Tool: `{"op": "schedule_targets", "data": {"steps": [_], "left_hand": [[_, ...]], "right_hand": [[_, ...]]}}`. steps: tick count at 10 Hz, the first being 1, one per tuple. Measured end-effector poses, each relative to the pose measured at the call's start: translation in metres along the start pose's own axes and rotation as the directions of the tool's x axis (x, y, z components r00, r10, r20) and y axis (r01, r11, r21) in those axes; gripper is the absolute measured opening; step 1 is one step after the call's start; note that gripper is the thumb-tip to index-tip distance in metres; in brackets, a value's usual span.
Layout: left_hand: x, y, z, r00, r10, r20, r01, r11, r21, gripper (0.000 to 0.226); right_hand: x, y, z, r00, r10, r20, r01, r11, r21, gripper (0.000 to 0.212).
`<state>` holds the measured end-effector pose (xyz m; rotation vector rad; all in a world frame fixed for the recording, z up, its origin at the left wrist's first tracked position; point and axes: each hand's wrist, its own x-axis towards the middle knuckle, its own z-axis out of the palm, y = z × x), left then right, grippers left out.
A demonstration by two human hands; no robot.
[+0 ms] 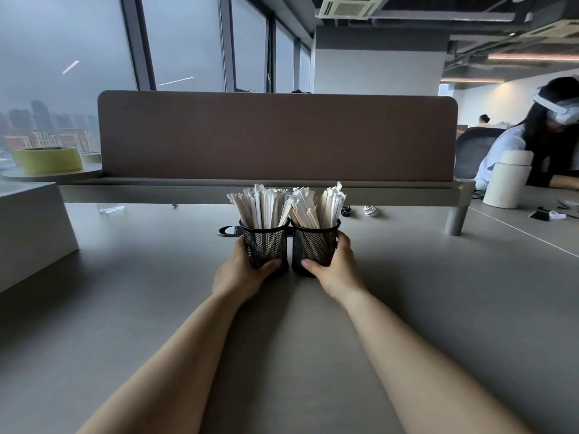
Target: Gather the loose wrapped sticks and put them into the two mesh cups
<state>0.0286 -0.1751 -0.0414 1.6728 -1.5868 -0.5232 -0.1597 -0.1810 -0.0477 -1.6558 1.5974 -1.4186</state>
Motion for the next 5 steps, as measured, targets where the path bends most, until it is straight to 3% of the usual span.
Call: {"op": "schedule_targets", "data": {"steps": [2, 5], "left_hand": [[0.000, 0.002, 0.000, 1.000, 0.003, 0.000, -0.003, 0.997, 0.077, 0.109], [-0.015, 0.001, -0.002, 0.999, -0.005, -0.042, 0.011, 0.987, 0.158, 0.102]], "right_hand": [[-0.001, 0.001, 0.001, 1.000, -0.002, 0.004, 0.002, 1.000, 0.000, 0.087], [-0.017, -0.009, -0.013, 0.997, 0.076, 0.015, -0.075, 0.997, -0.019, 0.099]]}}
